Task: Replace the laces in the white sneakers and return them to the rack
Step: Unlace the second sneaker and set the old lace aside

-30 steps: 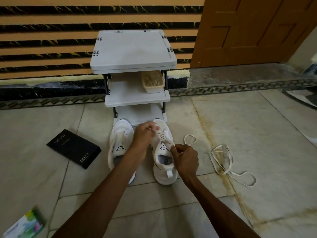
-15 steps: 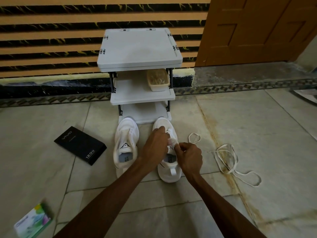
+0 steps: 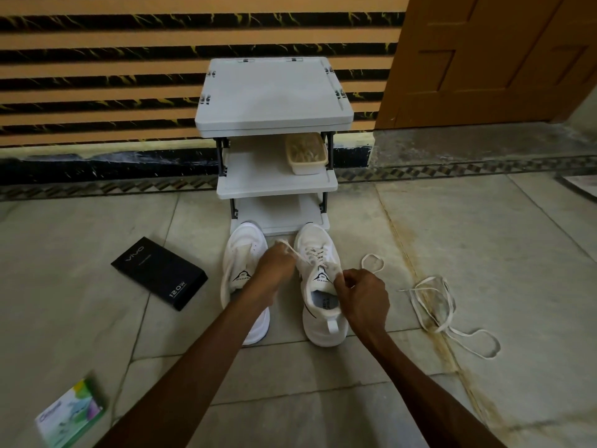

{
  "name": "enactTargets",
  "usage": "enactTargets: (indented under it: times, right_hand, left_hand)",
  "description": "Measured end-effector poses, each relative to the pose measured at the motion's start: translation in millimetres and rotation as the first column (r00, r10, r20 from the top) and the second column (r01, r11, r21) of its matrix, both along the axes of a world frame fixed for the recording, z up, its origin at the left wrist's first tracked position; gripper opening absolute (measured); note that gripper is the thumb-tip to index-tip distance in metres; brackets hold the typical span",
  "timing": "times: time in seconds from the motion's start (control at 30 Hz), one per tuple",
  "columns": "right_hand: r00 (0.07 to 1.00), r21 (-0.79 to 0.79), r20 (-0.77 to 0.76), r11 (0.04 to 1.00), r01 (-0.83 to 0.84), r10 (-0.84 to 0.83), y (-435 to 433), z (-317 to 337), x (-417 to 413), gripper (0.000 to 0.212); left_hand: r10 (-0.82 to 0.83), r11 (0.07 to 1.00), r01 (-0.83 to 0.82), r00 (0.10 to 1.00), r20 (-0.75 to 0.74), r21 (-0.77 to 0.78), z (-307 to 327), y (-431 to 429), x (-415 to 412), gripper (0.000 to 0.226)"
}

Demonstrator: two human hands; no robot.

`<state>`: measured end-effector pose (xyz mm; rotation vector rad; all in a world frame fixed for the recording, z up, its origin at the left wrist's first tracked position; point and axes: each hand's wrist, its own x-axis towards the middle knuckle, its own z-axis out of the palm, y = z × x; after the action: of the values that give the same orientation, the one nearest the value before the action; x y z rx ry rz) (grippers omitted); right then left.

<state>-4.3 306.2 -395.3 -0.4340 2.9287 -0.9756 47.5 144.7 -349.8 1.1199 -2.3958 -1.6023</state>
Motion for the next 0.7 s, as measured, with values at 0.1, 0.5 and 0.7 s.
enactTargets:
  times: [0.1, 0.5, 0.7]
  right_hand:
    - [0.996, 0.077, -0.055, 0.995, -0.067, 0.072, 2, 1, -3, 0.034]
    - [0.977, 0.117, -0.063, 0.974, -0.193, 0.201, 7, 14, -3, 0.031]
    - [0.971, 0.214, -0.069, 0.954, -0.21, 0.229, -1, 12, -8, 0.036]
  left_hand:
    - [-0.017, 0.973, 0.02, 1.0, 0.013, -0.231, -1, 10, 9, 0.021]
    - [-0.112, 0.826, 0.106, 0.993, 0.024, -0.554, 1, 38, 22, 0.034]
    - [-0.063, 0.782, 0.055, 0.998, 0.009, -0.621, -9, 46, 12, 0.053]
